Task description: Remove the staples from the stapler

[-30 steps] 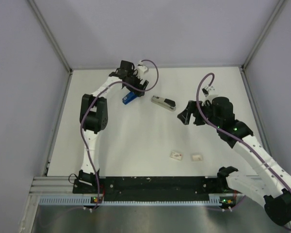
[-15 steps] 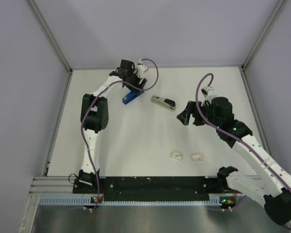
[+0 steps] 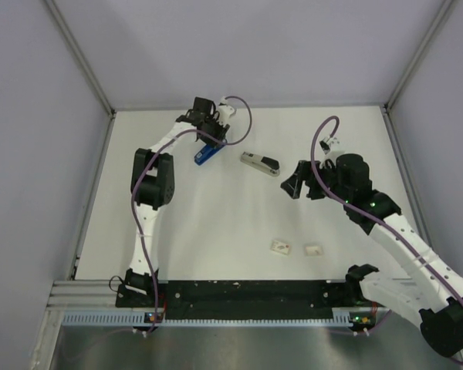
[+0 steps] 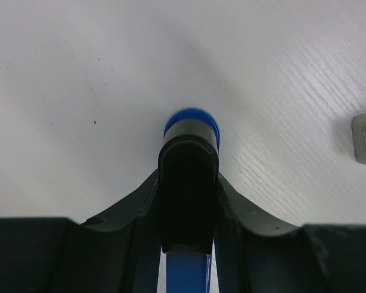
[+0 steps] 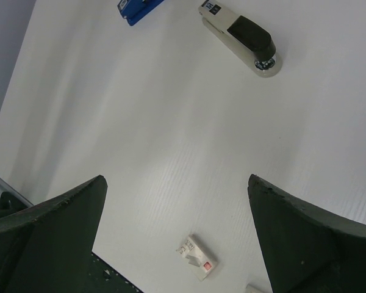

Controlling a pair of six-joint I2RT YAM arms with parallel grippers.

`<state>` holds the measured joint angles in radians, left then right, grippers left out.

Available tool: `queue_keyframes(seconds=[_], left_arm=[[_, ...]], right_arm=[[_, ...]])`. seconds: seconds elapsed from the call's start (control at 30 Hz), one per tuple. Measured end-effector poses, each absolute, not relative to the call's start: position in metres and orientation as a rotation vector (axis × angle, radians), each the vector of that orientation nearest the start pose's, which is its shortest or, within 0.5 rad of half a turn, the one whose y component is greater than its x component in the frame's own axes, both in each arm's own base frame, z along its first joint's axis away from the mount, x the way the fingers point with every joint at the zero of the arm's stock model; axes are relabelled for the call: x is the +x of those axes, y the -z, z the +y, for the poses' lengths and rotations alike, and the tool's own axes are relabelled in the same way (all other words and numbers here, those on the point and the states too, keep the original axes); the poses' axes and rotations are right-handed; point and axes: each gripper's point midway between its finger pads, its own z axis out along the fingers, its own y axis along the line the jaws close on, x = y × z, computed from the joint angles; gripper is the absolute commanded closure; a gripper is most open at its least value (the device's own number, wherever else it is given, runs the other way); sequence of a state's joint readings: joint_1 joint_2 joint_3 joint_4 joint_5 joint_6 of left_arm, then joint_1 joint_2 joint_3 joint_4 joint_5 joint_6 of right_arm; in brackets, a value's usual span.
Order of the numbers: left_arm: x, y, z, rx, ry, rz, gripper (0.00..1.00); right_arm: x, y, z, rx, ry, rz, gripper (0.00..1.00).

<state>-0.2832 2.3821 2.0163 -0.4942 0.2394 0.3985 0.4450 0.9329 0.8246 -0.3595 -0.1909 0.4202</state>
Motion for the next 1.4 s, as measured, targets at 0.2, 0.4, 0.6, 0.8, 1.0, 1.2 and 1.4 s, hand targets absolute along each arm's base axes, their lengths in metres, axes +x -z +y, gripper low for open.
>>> queue_keyframes(seconds=[0.2,0.4,0.6,0.8,1.0,1.2,1.4], left_arm=[[0.565,-0.051,-0.188,0.898,0.202,2.239,1.0],[0.547,-0.063,-0.182,0.892,0.157,2.248,1.0],[0.519,-0.129,-0.191,0.877,0.256,2.192,1.0],[0.453,-0.214,-0.223,0.905,0.573,2.052,1.0],[0.347,-0.223,-0.257,1.04,0.88,2.021,1.0],[0.248,-0.208,-0.294,1.245,1.19,2.003,1.0],[0.179,-0.23,-0.29,1.315,1.387,1.837,1.0]], right_arm=[[0.26,-0.215,0.181,-0.155,-0.732,2.106,0.01],[0.258,-0.214,0.184,-0.167,-0.743,2.111,0.01],[0.254,-0.215,0.188,-0.191,-0.775,2.112,0.01],[0.243,-0.221,0.198,-0.256,-0.838,2.098,0.01],[0.219,-0.242,0.219,-0.412,-0.941,2.044,0.05],[0.191,-0.273,0.234,-0.599,-1.015,1.963,0.07],[0.162,-0.28,0.244,-0.78,-1.087,1.928,0.1]])
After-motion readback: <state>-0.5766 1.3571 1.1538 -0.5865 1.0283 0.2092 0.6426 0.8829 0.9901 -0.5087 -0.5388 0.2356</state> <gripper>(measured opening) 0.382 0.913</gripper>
